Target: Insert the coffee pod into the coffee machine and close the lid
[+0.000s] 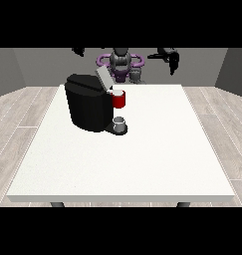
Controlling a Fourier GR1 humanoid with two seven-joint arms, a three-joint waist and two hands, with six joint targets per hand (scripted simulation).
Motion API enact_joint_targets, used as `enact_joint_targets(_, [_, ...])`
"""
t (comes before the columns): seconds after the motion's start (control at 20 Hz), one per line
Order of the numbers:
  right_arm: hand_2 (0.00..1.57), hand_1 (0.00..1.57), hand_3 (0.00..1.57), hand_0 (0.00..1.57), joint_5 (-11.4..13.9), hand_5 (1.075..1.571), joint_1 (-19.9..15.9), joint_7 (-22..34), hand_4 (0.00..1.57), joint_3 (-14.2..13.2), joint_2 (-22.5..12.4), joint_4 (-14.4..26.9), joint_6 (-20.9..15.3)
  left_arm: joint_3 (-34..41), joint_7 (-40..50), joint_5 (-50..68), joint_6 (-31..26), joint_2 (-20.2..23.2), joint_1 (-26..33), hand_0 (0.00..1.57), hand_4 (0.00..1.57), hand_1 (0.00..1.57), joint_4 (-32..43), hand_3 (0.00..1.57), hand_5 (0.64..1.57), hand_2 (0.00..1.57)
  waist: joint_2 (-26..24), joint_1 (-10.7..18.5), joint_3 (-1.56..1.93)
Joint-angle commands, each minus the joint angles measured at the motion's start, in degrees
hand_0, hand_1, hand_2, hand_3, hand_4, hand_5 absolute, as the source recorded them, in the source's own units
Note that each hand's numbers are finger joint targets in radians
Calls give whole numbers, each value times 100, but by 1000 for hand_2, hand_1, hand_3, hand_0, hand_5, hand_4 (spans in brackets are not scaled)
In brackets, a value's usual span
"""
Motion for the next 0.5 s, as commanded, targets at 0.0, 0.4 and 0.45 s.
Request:
enact_joint_targets(0.0, [0,0,0,0,87,1571,-63,-475,0,16,-48,185,246,-85,239,248,62,28,195,0,0,0,-695,0,1571,0,349,-51,2])
enact_joint_targets(0.4, [0,0,0,0,-149,1571,-759,-125,0,-398,-34,951,196,-545,703,741,-154,-80,885,0,0,0,-1780,0,1571,0,577,247,2])
enact_joint_targets(0.45, [0,0,0,0,-13,1571,-687,-223,0,-288,66,1149,124,-760,984,966,247,-100,811,0,0,0,-1875,0,1571,0,556,252,3])
